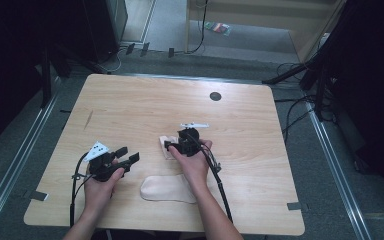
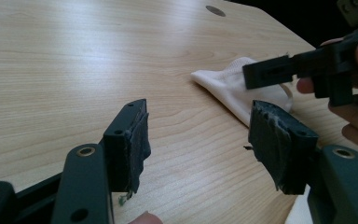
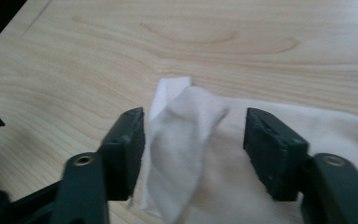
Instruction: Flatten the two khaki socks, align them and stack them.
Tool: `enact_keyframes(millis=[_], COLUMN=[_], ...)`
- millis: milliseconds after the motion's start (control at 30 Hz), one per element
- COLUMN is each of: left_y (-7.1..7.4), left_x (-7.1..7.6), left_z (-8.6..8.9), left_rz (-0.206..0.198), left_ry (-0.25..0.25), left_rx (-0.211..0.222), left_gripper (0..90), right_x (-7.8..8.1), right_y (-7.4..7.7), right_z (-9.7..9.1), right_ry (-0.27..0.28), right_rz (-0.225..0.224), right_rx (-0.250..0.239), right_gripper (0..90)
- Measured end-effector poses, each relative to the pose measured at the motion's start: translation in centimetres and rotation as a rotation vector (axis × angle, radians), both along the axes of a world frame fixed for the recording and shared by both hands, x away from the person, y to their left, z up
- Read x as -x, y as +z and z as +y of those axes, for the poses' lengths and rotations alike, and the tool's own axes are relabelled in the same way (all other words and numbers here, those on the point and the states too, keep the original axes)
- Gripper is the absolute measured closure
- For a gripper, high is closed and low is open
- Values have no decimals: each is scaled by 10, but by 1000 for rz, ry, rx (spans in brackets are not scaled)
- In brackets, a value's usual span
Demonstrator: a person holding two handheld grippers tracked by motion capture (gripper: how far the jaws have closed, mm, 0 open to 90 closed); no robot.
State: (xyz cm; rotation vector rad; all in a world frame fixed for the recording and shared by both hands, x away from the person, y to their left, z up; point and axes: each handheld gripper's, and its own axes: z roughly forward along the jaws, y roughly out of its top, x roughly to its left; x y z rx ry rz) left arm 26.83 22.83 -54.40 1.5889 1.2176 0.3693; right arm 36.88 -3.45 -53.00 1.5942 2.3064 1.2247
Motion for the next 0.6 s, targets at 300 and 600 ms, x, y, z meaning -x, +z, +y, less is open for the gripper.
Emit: enact_keyframes(millis=[300, 600], left_y=[1, 11], left_x=[-1, 5], left_z=[-2, 15], left_rz=[-3, -66], left_ry=[0, 68], left_rx=[9, 33], left_gripper=[373, 338], right_x=[12, 20], right_y=[27, 87], right_z=[14, 47], right_ry=[45, 175], right_rz=[-145, -194], right_rx=[18, -161], right_gripper=[895, 894])
